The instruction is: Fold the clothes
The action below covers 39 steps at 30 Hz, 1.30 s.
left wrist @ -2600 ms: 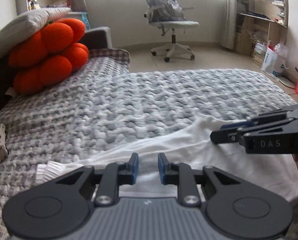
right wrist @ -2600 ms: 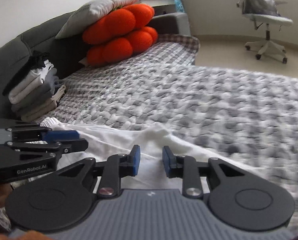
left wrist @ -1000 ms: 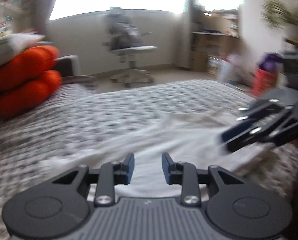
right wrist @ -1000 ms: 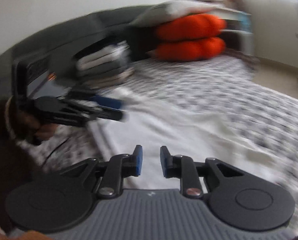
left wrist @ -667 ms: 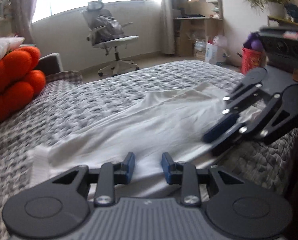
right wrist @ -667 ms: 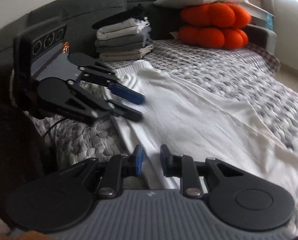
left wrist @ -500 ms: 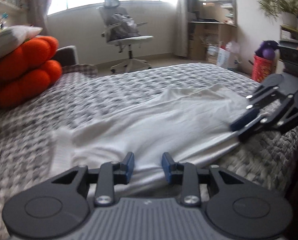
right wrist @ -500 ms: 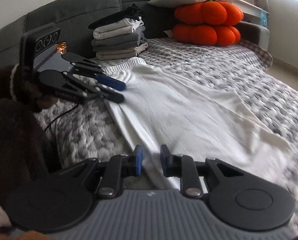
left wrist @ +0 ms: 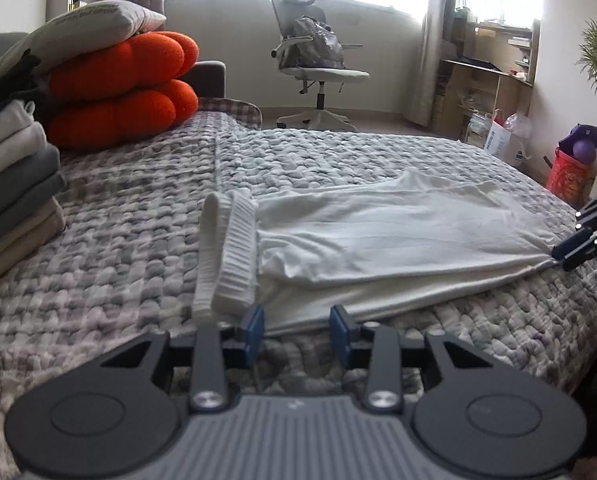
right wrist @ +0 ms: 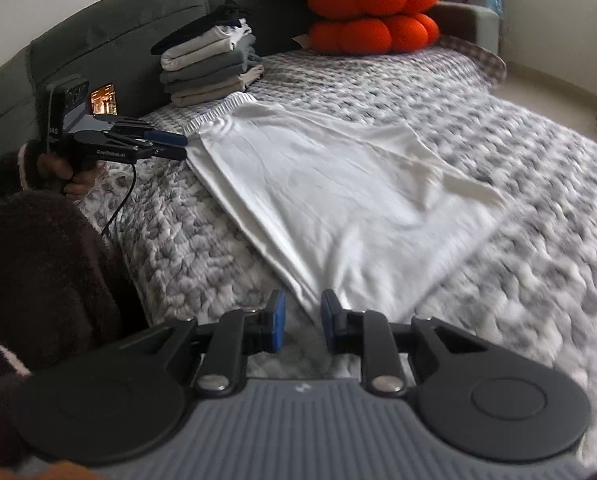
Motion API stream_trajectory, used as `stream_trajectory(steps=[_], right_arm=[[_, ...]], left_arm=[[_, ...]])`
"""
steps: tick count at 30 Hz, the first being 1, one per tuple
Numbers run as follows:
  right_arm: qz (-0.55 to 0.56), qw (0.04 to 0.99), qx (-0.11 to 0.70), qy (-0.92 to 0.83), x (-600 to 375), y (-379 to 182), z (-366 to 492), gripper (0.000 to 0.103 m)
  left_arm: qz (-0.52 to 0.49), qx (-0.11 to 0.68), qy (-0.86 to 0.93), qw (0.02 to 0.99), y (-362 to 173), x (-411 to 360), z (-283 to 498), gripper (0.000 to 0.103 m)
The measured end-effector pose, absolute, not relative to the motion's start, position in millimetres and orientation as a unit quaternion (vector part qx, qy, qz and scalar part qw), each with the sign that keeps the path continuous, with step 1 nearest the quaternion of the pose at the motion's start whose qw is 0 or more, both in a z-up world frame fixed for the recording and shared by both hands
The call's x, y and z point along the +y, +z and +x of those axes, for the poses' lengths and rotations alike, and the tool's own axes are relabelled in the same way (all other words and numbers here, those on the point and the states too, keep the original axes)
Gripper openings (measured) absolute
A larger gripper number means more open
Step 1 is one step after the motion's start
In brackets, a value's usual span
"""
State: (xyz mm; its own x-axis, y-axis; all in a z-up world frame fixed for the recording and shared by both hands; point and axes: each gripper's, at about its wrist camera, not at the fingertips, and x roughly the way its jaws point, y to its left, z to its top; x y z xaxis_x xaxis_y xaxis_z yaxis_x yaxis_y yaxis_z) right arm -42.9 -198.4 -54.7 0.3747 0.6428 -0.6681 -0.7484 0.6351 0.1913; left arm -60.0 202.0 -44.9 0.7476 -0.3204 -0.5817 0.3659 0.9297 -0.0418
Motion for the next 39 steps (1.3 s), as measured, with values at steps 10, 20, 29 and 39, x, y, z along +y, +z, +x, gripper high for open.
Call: stream_trajectory(steps=[10,20,29,39], right_arm=[[0.047,0.848,0.378,0.37,-240.0,-35.4,-31.5,0.037],[0.143,0.844,0.414,0.311,-257.6,-39.6,-9.8,0.042],[0.18,0.834,0.445,0.271,-265.1,-45.1,3.2,0.043],[0.189,0.83,0.448,0.274,-253.8,-49.8,0.0,0.043]], left_arm=[[-0.014,0.303,-0.207,0.93,-23.2,195.6,-62.9,0.044],[-0.043,0.332,-0.204,0.92,-0.6,167.8,-55.8,0.057],[-0.035,0.387,-0.194,0.901,5.8,134.2,-38.8,0.059],[-0.061,0.417,-0.259,0.869,12.7,78.6,-11.1,0.059]])
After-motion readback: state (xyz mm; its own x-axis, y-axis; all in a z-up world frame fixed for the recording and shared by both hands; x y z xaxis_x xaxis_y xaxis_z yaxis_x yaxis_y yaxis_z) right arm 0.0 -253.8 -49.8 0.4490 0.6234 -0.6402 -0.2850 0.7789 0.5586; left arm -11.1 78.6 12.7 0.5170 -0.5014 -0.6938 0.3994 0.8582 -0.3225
